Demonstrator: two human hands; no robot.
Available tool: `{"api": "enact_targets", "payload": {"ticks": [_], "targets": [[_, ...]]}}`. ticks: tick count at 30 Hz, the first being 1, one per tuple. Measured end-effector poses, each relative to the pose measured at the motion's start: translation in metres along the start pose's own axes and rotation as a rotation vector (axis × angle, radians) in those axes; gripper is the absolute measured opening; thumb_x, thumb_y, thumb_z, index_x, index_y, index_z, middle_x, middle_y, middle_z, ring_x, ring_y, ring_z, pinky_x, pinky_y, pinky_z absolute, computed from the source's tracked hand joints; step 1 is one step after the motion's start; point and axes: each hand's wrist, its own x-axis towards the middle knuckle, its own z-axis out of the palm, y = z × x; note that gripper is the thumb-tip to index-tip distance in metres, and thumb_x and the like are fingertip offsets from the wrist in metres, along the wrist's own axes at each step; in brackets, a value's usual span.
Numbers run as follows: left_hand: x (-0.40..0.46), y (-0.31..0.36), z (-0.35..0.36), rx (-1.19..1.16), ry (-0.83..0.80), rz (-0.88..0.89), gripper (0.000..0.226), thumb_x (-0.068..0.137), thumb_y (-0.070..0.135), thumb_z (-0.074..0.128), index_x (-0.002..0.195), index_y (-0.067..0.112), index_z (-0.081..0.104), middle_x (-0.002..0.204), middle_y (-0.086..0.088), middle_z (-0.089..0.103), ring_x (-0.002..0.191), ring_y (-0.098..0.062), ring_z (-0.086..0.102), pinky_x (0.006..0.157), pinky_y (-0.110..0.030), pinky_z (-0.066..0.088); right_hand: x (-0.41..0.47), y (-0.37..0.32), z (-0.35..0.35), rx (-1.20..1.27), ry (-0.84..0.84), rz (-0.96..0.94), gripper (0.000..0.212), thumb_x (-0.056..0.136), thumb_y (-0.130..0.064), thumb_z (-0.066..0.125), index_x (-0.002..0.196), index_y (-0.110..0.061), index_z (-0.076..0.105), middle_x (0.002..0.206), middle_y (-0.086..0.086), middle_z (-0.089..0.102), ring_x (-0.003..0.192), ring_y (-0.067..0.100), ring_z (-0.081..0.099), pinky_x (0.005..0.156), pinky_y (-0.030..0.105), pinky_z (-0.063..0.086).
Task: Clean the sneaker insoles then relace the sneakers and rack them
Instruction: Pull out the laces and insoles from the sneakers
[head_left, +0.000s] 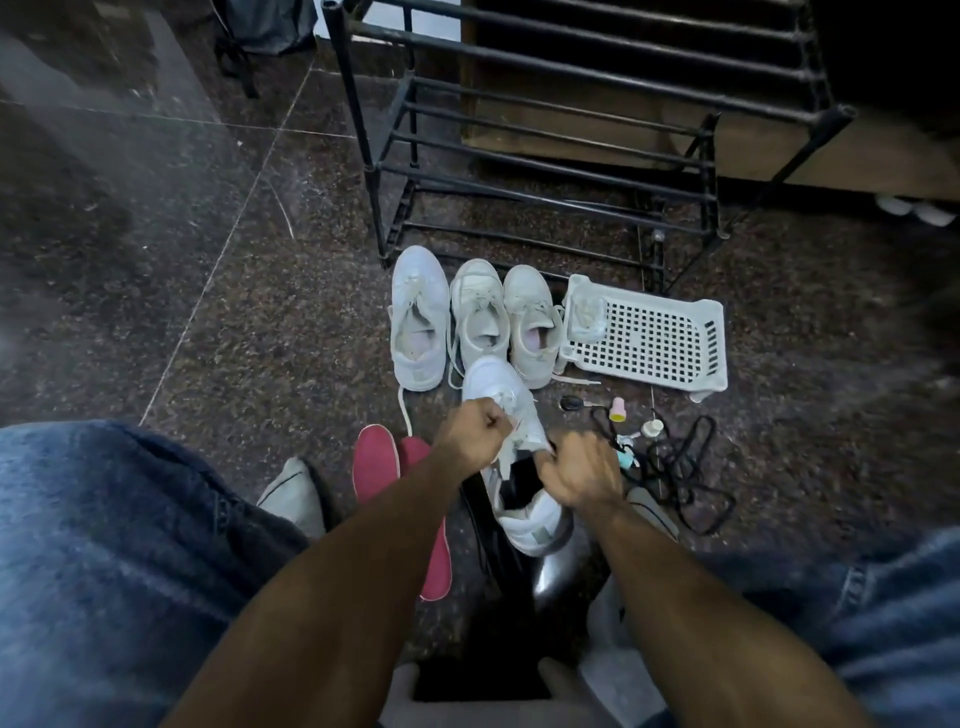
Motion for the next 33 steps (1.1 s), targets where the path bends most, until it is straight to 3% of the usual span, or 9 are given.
{"api": "enact_targets", "payload": {"ticks": [4, 7, 12, 17, 25, 27, 30, 33], "targets": [[-0.004, -0.004, 0.030, -0.209, 0.022, -0.116, 0.029, 0.090, 0.007, 0.059, 0.069, 0.025, 0.049, 0.069, 0.004, 0.058, 0.062, -0.021, 0.063, 0.060, -0.031, 0.054, -0.006, 0.020, 0.013, 0.029, -0.040, 0.128, 0.032, 0.090, -0.034, 0.051, 0.093, -0.006, 0.067, 0.099, 0.018, 0.068, 0.092, 0.035, 0.063, 0.077, 0.034, 0.047], [-0.007, 0.000, 0.041, -0.476, 0.048, -0.227, 0.027, 0.089, -0.007, 0.056, 0.073, 0.013, 0.048, 0.068, -0.006, 0.059, 0.042, -0.005, 0.054, 0.046, -0.018, 0.047, -0.001, 0.026, 0.021, 0.021, -0.073, 0.178, 0.031, 0.091, -0.033, 0.051, 0.097, -0.007, 0.067, 0.103, 0.017, 0.068, 0.095, 0.034, 0.064, 0.078, 0.034, 0.049], [-0.003, 0.000, 0.048, -0.698, 0.007, -0.336, 0.028, 0.089, -0.012, 0.052, 0.075, 0.012, 0.049, 0.078, -0.005, 0.063, 0.053, -0.001, 0.062, 0.045, -0.013, 0.045, 0.015, 0.035, 0.035, 0.027, -0.246, 0.280, 0.030, 0.089, -0.024, 0.053, 0.114, -0.010, 0.063, 0.120, 0.014, 0.064, 0.111, 0.034, 0.060, 0.086, 0.035, 0.047], [0.001, -0.006, 0.042, -0.933, -0.065, -0.414, 0.024, 0.092, -0.004, 0.049, 0.079, 0.016, 0.050, 0.082, -0.005, 0.064, 0.070, -0.017, 0.063, 0.067, -0.030, 0.054, 0.025, 0.037, 0.052, 0.050, -0.383, 0.335, 0.033, 0.091, -0.026, 0.055, 0.121, -0.014, 0.060, 0.129, 0.012, 0.060, 0.118, 0.033, 0.058, 0.090, 0.036, 0.047], [0.027, 0.014, 0.011, -1.309, 0.062, -0.418, 0.025, 0.097, 0.002, 0.041, 0.079, 0.019, 0.046, 0.065, 0.001, 0.052, 0.056, -0.012, 0.050, 0.055, -0.024, 0.047, 0.030, 0.037, 0.057, 0.037, -0.433, 0.385, 0.039, 0.089, -0.017, 0.056, 0.128, -0.012, 0.052, 0.134, 0.013, 0.056, 0.122, 0.033, 0.055, 0.094, 0.039, 0.046], [0.032, 0.018, 0.007, -1.234, 0.121, -0.441, 0.024, 0.096, 0.003, 0.043, 0.078, 0.019, 0.046, 0.069, 0.000, 0.055, 0.060, -0.013, 0.053, 0.062, -0.029, 0.050, 0.031, 0.038, 0.055, 0.037, -0.450, 0.372, 0.038, 0.089, -0.016, 0.057, 0.127, -0.010, 0.054, 0.133, 0.013, 0.057, 0.119, 0.032, 0.057, 0.091, 0.038, 0.048], [0.036, 0.008, 0.020, -0.794, 0.165, -0.407, 0.020, 0.093, 0.002, 0.053, 0.083, 0.019, 0.050, 0.077, -0.002, 0.056, 0.067, -0.017, 0.054, 0.059, -0.028, 0.048, 0.034, 0.040, 0.049, 0.043, -0.503, 0.330, 0.035, 0.088, -0.021, 0.058, 0.122, -0.010, 0.059, 0.125, 0.011, 0.062, 0.111, 0.029, 0.063, 0.084, 0.034, 0.049], [0.026, -0.015, 0.042, -0.311, -0.012, -0.311, 0.020, 0.083, 0.007, 0.071, 0.093, 0.013, 0.055, 0.082, -0.007, 0.059, 0.080, -0.022, 0.057, 0.070, -0.030, 0.049, 0.037, 0.047, 0.042, 0.048, -0.505, 0.289, 0.034, 0.089, -0.026, 0.057, 0.120, -0.011, 0.059, 0.124, 0.011, 0.063, 0.108, 0.028, 0.064, 0.085, 0.033, 0.050]]}}
